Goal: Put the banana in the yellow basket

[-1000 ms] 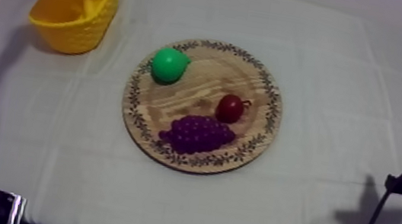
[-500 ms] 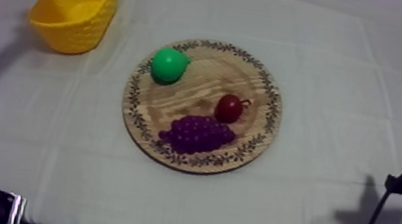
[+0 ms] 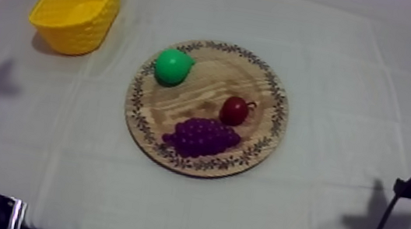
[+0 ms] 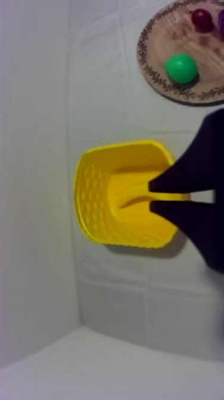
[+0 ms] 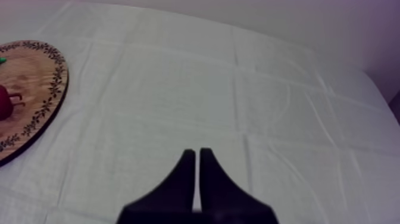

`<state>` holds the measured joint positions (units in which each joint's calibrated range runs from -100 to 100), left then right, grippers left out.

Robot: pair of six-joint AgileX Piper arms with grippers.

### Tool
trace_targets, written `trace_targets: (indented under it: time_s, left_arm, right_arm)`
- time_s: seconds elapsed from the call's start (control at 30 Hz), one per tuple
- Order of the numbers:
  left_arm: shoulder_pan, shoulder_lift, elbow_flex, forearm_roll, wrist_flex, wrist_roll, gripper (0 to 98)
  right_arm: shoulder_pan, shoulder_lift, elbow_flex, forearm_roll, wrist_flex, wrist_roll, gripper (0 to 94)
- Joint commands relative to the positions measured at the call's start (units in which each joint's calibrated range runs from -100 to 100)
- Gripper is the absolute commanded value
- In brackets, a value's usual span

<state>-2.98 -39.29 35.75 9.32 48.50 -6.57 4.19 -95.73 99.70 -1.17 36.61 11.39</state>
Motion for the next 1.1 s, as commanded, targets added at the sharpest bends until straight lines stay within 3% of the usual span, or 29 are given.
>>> trace_targets:
  time_s: [0.0, 0.23, 0.43, 0.77, 0.97, 1.07]
  left_arm:
    - [0.11, -15.09, 14.51, 0.19, -3.13, 0.44, 1.5]
    - [0.51, -30.11, 34.22, 0.62, -9.42, 2.42, 0.3]
    - [0.27, -36.46, 45.76, 2.74, -13.5, 2.01, 0.2]
    - [-0.2, -47.08, 59.41, 3.87, -16.11, 2.58, 0.2]
    - [1.2, -52.16, 62.43, 0.49, -15.93, 5.61, 0.2]
    - [2.13, -54.56, 62.68, -2.27, -14.92, 8.24, 0.2]
  right_arm:
    - [0.02, -0.02, -0.03, 0.02, 0.0, 0.01, 0.2]
    - [0.02, -0.02, -0.03, 0.02, 0.0, 0.01, 0.2]
    - [0.02, -0.02, -0.03, 0.02, 0.0, 0.01, 0.2]
    - [0.02, -0.02, -0.03, 0.02, 0.0, 0.01, 0.2]
    - [0.02, -0.02, -0.03, 0.02, 0.0, 0.01, 0.2]
    - [0.02, -0.02, -0.03, 0.02, 0.0, 0.01, 0.2]
